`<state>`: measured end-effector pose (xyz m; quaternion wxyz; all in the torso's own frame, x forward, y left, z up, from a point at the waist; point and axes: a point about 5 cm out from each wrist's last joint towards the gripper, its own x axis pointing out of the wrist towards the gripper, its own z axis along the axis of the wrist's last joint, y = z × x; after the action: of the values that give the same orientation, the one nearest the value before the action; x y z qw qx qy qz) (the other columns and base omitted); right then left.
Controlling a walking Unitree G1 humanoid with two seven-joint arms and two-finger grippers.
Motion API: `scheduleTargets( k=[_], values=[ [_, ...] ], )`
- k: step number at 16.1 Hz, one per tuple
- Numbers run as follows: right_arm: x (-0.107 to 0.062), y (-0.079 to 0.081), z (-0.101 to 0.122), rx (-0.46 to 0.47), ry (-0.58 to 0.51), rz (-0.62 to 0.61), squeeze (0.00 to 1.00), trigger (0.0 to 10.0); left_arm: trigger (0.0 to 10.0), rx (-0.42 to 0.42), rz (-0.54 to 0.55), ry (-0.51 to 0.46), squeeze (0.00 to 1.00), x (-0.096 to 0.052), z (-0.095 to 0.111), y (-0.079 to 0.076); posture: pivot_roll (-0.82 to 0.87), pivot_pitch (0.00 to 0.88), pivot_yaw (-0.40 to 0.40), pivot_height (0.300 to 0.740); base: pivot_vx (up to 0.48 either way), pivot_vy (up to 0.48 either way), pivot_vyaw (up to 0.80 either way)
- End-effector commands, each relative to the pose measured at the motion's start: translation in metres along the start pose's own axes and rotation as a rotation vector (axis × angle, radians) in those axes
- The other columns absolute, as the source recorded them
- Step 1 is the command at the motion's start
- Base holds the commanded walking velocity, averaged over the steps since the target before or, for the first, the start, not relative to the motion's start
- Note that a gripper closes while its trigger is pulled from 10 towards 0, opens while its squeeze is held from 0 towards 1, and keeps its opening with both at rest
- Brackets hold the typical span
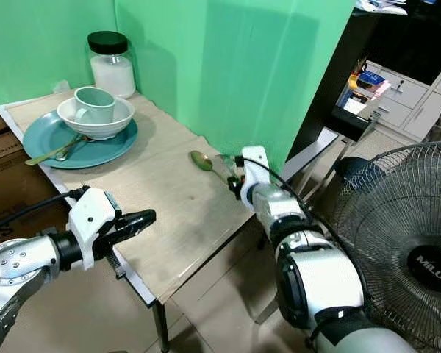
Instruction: Setting the table
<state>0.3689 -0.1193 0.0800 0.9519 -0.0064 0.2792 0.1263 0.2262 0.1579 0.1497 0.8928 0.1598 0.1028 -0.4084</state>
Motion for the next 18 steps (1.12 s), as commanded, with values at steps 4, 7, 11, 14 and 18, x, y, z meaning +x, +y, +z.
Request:
scheduleTargets(
  k=[4,7,11,14,18],
  values=[
    [-0.001,-0.008,-0.011,-0.004,0.048,-0.039,0.0,10.0,10.0,0.004,-0.019,-0.002,0.0,-0.004,0.004,-0.003,0.15,0.03,-0.12,0.74,0.0,0.0,0.0],
    [-0.001,-0.007,-0.015,-0.002,0.063,-0.032,0.0,4.4,10.0,0.001,-0.026,0.004,0.0,-0.005,0.004,-0.004,0.15,0.033,-0.117,0.74,0.0,0.0,0.0],
    [-0.001,-0.007,-0.015,0.014,0.064,-0.021,0.0,0.0,10.0,0.002,-0.031,0.006,0.0,-0.005,0.005,-0.004,0.14,0.031,-0.115,0.74,0.0,0.0,0.0],
    [-0.002,-0.008,-0.014,0.018,0.063,-0.02,0.0,0.0,10.0,0.006,-0.031,0.006,0.0,-0.004,0.005,-0.002,0.15,0.024,-0.115,0.74,0.0,0.0,0.0],
    [-0.002,-0.008,-0.01,0.019,0.053,-0.015,0.0,0.0,10.0,0.012,-0.029,0.006,0.0,-0.003,0.006,0.0,0.15,0.013,-0.114,0.74,0.0,0.0,0.0]
  ],
)
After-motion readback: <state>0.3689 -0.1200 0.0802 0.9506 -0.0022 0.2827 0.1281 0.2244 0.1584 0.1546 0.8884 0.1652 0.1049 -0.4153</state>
